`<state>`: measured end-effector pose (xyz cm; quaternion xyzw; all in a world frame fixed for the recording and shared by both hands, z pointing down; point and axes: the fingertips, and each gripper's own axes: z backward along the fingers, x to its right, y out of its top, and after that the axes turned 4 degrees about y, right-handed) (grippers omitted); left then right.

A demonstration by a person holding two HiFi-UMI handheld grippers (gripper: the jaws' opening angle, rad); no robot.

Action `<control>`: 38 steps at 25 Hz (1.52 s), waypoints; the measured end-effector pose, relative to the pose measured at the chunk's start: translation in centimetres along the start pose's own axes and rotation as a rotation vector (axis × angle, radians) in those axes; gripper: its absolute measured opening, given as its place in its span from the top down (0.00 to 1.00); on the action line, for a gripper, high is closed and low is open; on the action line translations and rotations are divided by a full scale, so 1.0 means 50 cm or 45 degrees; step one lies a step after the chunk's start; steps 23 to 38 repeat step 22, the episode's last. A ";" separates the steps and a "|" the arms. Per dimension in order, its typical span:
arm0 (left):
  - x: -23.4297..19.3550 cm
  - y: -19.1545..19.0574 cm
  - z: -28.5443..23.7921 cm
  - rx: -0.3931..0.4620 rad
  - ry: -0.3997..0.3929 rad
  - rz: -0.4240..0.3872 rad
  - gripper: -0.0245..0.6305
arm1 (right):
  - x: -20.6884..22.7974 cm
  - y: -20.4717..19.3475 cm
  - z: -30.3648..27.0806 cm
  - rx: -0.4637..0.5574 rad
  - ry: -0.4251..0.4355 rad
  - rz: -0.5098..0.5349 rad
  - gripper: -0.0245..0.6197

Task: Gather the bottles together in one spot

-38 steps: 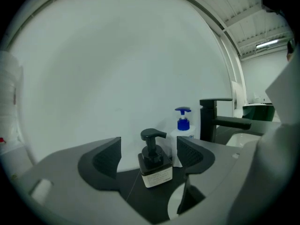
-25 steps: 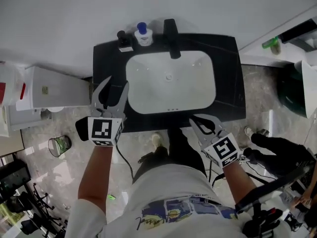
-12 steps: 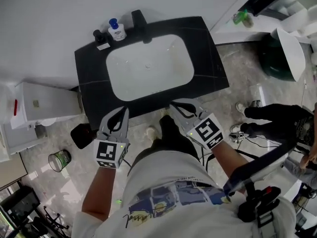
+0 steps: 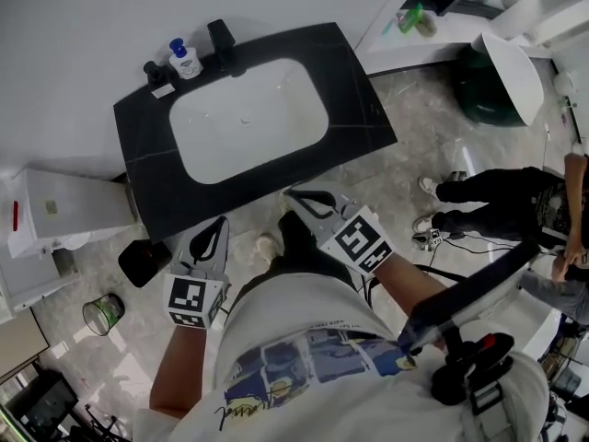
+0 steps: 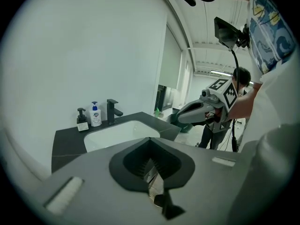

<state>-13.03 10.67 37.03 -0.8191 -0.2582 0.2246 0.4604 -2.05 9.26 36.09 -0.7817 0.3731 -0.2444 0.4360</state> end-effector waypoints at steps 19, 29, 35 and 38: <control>0.021 -0.043 0.027 -0.067 -0.050 0.030 0.96 | -0.057 0.002 0.007 -0.023 0.009 0.038 0.96; 0.019 -0.050 0.038 -0.076 -0.044 0.034 0.96 | -0.068 0.005 0.006 -0.024 0.013 0.039 0.96; 0.019 -0.050 0.038 -0.076 -0.044 0.034 0.96 | -0.068 0.005 0.006 -0.024 0.013 0.039 0.96; 0.019 -0.050 0.038 -0.076 -0.044 0.034 0.96 | -0.068 0.005 0.006 -0.024 0.013 0.039 0.96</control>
